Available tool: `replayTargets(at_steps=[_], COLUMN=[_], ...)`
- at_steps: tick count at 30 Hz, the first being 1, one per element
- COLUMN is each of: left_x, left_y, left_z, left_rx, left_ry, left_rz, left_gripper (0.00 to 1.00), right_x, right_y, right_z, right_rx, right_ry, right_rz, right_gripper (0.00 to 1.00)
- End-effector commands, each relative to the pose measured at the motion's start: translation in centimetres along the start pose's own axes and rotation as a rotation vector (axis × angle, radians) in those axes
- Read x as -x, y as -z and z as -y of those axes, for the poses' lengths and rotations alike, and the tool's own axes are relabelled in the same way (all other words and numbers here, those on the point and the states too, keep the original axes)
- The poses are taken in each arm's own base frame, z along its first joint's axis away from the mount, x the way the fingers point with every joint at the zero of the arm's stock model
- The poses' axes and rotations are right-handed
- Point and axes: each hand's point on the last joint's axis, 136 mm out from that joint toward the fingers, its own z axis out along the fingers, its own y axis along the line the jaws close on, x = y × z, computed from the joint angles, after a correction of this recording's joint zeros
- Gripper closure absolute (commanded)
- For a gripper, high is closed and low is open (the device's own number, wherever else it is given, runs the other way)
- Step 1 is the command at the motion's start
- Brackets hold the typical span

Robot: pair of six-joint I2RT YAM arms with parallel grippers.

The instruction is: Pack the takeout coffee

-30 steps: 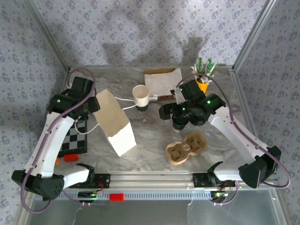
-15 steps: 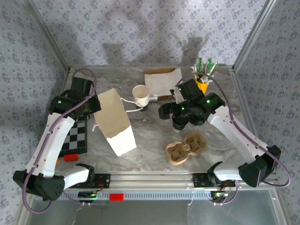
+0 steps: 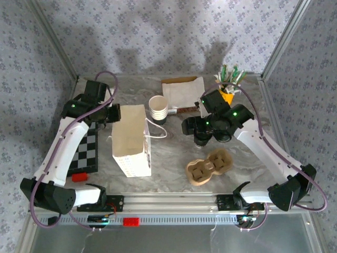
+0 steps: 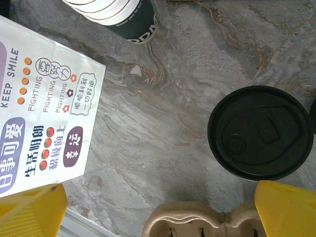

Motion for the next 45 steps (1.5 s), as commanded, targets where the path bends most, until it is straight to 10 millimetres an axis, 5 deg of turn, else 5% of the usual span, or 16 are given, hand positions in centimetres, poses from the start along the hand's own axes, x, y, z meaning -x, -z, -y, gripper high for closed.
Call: replayTargets(at_steps=[1, 7, 9, 11, 17, 23, 31, 37, 45], left_x=[2.4, 2.7, 2.9, 3.0, 3.7, 3.3, 0.1, -2.1, -3.7], left_y=[0.9, 1.0, 1.6, 2.1, 6.4, 10.2, 11.2, 11.0, 9.9], left_z=[1.6, 2.4, 1.8, 1.7, 4.1, 6.2, 9.9, 12.6, 14.9], left_rx=[-0.077, -0.107, -0.073, -0.063, -0.173, -0.250, -0.350, -0.386, -0.385], left_ry=[-0.049, -0.080, -0.085, -0.090, -0.079, -0.069, -0.146, -0.257, -0.386], left_rz=[0.076, 0.062, 0.071, 0.075, 0.161, 0.266, 0.337, 0.334, 0.312], left_gripper=[0.98, 0.83, 0.58, 0.48, 0.33, 0.27, 0.26, 0.25, 0.24], right_x=[-0.2, -0.1, -0.2, -0.3, -1.6, -4.5, -9.1, -12.9, -14.5], right_y=[1.0, 1.2, 1.4, 1.6, 2.7, 4.5, 6.1, 3.9, 0.3], right_z=[0.8, 1.2, 1.5, 1.9, 3.5, 6.5, 10.1, 11.0, 10.0], right_rx=[-0.032, -0.038, -0.048, -0.065, -0.131, -0.278, -0.452, -0.489, -0.475], right_ry=[-0.027, -0.038, -0.047, -0.061, -0.147, -0.242, -0.407, -0.545, -0.698], right_rz=[0.013, 0.016, 0.016, 0.012, -0.014, -0.054, -0.067, -0.102, -0.053], right_gripper=[0.01, 0.01, 0.01, 0.00, 0.00, 0.01, 0.01, 0.01, 0.13])
